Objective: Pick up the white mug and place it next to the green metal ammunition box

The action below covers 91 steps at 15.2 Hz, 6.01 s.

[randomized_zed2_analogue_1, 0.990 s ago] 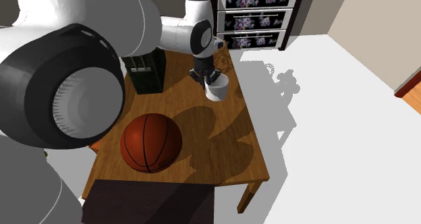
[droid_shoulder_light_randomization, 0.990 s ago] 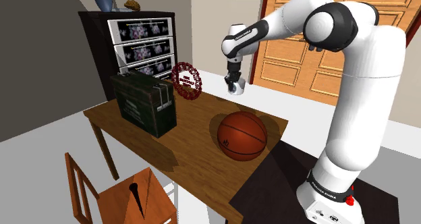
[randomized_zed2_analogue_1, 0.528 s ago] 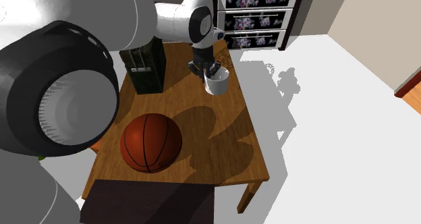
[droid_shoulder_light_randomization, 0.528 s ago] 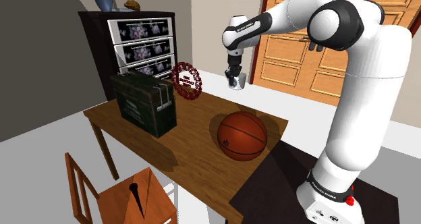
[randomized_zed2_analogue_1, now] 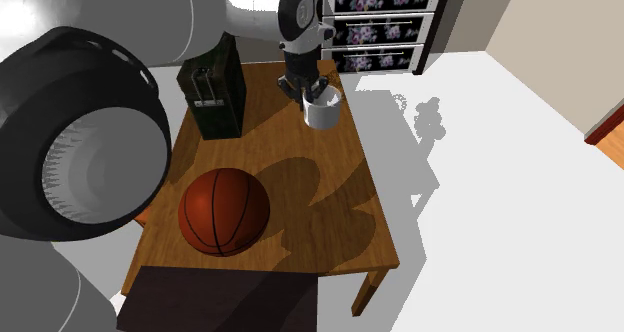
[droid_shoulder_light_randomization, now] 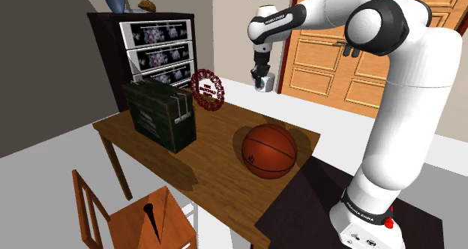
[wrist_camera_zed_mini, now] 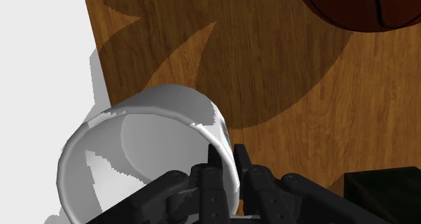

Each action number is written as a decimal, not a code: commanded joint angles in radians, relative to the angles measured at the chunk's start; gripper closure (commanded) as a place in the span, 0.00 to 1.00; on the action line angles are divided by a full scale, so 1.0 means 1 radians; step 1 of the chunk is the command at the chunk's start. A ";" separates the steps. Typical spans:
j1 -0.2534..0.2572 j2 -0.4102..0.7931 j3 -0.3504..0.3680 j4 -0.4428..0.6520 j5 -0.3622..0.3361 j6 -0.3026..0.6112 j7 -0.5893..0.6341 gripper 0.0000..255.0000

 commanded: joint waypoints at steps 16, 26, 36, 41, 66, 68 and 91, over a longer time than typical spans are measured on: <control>-0.004 -0.001 -0.003 0.225 0.000 -0.227 -0.007 1.00; 0.107 -0.042 0.072 0.198 -0.022 -0.246 0.178 1.00; 0.235 -0.005 0.167 0.252 -0.034 -0.272 0.401 1.00; 0.300 0.053 0.210 0.334 -0.040 -0.301 0.507 1.00; 0.376 0.133 0.251 0.193 -0.052 -0.086 0.636 1.00; 0.376 0.136 0.251 0.170 -0.052 -0.060 0.638 1.00; 0.376 0.226 0.249 -0.014 -0.060 0.213 0.653 1.00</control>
